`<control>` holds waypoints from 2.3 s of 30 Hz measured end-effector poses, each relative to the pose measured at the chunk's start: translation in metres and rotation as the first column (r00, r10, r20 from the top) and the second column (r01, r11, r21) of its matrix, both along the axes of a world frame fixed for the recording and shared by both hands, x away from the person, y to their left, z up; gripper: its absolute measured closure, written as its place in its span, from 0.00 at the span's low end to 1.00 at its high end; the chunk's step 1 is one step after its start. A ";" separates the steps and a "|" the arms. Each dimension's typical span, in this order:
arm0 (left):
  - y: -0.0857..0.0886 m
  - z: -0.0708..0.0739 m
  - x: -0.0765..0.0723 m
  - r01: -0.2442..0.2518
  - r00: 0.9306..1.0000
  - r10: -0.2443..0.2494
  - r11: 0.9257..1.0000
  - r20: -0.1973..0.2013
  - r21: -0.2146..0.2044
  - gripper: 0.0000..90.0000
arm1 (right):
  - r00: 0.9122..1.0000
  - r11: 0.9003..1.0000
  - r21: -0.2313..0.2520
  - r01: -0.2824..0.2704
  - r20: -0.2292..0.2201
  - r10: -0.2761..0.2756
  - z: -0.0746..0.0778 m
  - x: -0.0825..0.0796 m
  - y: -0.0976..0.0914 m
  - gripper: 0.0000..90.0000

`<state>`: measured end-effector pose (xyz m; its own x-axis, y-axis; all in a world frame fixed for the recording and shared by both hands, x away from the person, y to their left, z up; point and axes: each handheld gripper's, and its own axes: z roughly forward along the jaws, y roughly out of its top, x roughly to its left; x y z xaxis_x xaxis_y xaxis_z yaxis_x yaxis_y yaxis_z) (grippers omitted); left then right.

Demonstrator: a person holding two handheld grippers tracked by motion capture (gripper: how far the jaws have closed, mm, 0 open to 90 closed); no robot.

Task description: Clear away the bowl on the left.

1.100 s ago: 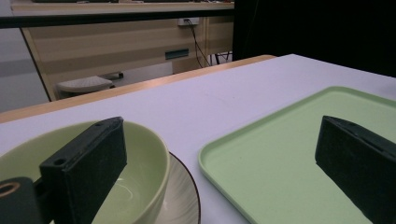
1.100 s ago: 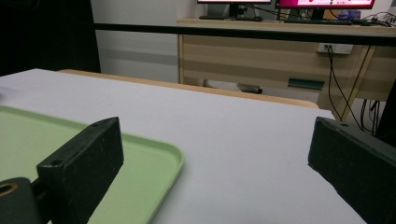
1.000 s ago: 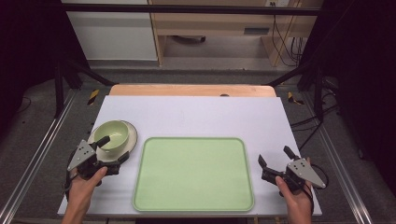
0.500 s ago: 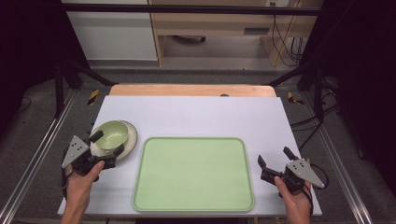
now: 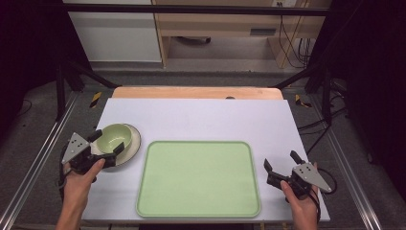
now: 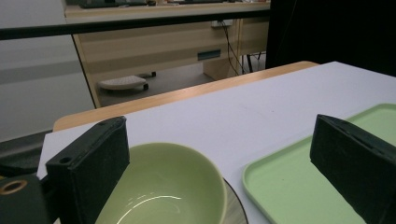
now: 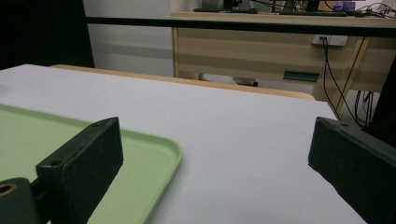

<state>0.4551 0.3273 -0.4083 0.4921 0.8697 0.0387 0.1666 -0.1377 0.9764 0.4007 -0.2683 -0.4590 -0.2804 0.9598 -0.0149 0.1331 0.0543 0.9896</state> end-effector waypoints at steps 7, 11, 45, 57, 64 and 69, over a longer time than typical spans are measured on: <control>0.009 0.013 0.036 -0.030 0.998 0.034 0.997 -0.048 0.076 0.06 | 1.000 1.000 0.000 0.013 0.002 -0.013 0.000 0.000 -0.001 0.04; 0.014 0.013 0.051 -0.050 0.996 0.055 0.995 -0.067 0.085 0.07 | 1.000 1.000 0.001 0.021 -0.001 -0.021 0.000 0.000 -0.003 0.04; 0.043 -0.033 0.057 -0.291 0.853 0.327 0.945 -0.406 0.151 0.47 | 1.000 1.000 -0.006 0.019 -0.018 -0.019 0.000 0.000 -0.001 0.05; 0.046 -0.036 0.062 -0.303 0.826 0.332 0.943 -0.456 0.138 0.60 | 1.000 1.000 -0.003 0.012 -0.020 -0.012 -0.001 0.000 0.000 0.04; 0.044 -0.038 0.070 -0.287 0.816 0.328 0.945 -0.475 0.160 0.68 | 1.000 1.000 -0.002 0.003 -0.022 -0.003 -0.001 0.002 0.002 0.04; 0.042 -0.036 0.071 -0.280 0.818 0.326 0.945 -0.473 0.167 0.74 | 1.000 1.000 0.001 -0.001 -0.019 0.001 -0.001 0.001 0.002 0.04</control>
<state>0.5259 0.3689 -0.4447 0.1786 0.9824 -0.0539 0.6649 -0.0802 0.7426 0.4017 -0.2666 -0.4598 -0.2813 0.9596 -0.0085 0.1516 0.0532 0.9870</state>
